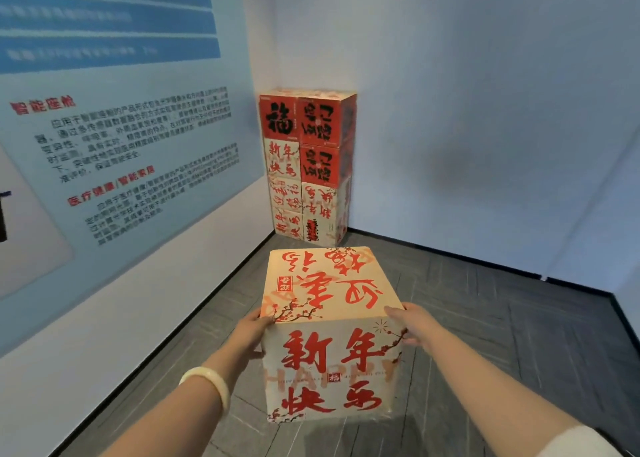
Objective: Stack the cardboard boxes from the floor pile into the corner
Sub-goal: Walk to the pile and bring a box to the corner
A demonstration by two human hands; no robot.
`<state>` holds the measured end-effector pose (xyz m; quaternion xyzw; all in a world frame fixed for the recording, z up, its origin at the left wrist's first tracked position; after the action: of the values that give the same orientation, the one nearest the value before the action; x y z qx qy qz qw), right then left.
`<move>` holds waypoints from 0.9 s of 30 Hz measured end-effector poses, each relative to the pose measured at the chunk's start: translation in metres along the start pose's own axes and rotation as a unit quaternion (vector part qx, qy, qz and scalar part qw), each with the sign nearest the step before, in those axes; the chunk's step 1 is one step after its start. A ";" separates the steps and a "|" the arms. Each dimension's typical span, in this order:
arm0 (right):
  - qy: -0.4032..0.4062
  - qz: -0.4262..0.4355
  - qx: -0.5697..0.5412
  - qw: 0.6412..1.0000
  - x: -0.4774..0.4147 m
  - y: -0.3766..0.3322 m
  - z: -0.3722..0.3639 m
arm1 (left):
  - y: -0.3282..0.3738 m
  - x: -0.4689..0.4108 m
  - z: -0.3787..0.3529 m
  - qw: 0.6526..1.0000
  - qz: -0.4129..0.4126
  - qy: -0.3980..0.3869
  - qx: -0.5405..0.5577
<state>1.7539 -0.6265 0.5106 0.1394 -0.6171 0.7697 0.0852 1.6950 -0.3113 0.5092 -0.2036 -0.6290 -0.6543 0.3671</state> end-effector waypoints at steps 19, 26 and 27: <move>0.078 -0.016 -0.042 0.996 -0.346 -0.101 0.023 | 0.303 -0.286 -0.066 0.996 -0.007 -0.055 -0.064; 0.140 -0.040 -0.070 0.987 -0.456 -0.131 0.022 | 0.430 -0.385 -0.085 0.988 -0.038 -0.079 -0.125; 0.147 -0.044 -0.071 0.986 -0.469 -0.134 0.024 | 0.445 -0.398 -0.090 0.987 -0.039 -0.081 -0.136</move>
<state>2.2413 -0.6008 0.4900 0.0449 -0.6445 0.7313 0.2187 2.2982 -0.2826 0.5074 -0.2796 -0.5692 -0.7291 0.2575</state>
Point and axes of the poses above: each hand's wrist, its own x-axis away from the middle knuckle, its own z-axis out of the back of the hand, y = z × x, the point moved 8 cm from there along -x, towards the middle knuckle, and after that the axes turned 14 degrees about z, right-handed, at the moved point
